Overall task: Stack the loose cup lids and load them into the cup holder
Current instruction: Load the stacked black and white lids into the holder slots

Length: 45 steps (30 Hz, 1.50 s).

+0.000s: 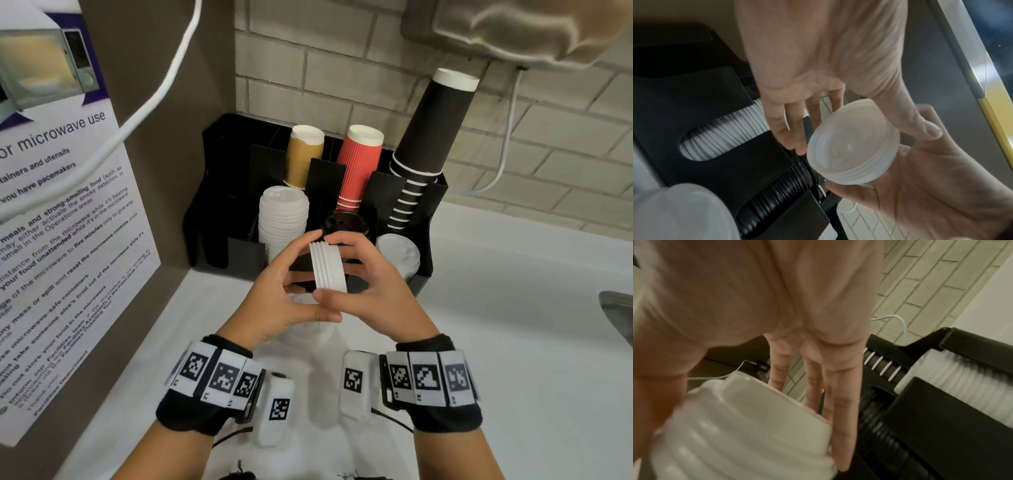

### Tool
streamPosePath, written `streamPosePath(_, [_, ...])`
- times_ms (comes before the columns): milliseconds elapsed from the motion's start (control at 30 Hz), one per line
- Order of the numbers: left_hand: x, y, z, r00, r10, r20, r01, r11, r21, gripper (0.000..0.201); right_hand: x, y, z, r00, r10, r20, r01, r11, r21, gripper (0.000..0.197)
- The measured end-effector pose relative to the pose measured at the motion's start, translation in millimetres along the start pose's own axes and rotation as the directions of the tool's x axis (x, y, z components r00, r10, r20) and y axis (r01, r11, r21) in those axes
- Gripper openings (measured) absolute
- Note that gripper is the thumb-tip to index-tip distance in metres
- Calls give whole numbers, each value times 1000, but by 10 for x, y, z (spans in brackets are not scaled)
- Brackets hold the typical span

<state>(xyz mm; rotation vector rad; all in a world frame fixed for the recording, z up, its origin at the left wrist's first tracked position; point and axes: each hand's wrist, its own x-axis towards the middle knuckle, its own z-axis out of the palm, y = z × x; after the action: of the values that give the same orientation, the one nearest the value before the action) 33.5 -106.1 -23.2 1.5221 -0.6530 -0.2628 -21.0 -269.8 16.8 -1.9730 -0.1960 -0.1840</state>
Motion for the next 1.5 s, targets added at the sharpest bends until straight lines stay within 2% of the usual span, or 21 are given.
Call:
streamPosePath(67, [6,-10,-43,1000,2,-17,-2,1000,-6,107,32,-21,-128,999,-21,-36,21,1000,8,61])
streamPosePath(133, [15,-16,-116,998,8,-69,-9,1000,-9,103,93,-21,-365,987,-36,-159,34,999,-20,59])
streamPosePath(200, [30,-27,-197,990,20,-140,-21,1000,-2,93,184,24,-659,951,-52,-305,11,991,-133,58])
streamPosePath(267, [45,-39,-261,980,25,-198,-24,1000,6,83,295,108,-922,919,-52,-391,-69,955,-289,59])
streamPosePath(367, [62,-48,-302,974,32,-226,-31,999,8,76,466,254,-1156,948,30,-318,-191,852,-488,65])
streamPosePath(500, [66,-52,-281,975,44,-219,-41,999,18,74,623,406,-1204,972,160,-173,-234,736,-635,73])
streamPosePath(600, [70,-42,-268,976,43,-215,-38,999,29,72,661,476,-1153,970,208,-130,-241,707,-665,76])
streamPosePath(867, [63,-35,-268,973,38,-226,-28,998,49,67,658,490,-1071,954,269,-129,-276,631,-725,84])
streamPosePath(1100, [37,-30,-278,972,37,-233,-28,999,43,65,662,407,-1047,945,314,-87,-255,547,-797,82])
streamPosePath(1300, [9,-51,-302,968,35,-247,-24,999,48,65,655,422,-1030,941,333,-69,-255,559,-789,85])
streamPosePath(1500, [-1,-56,-303,967,35,-253,-26,999,40,64,622,528,-1014,933,351,-83,-256,483,-837,94])
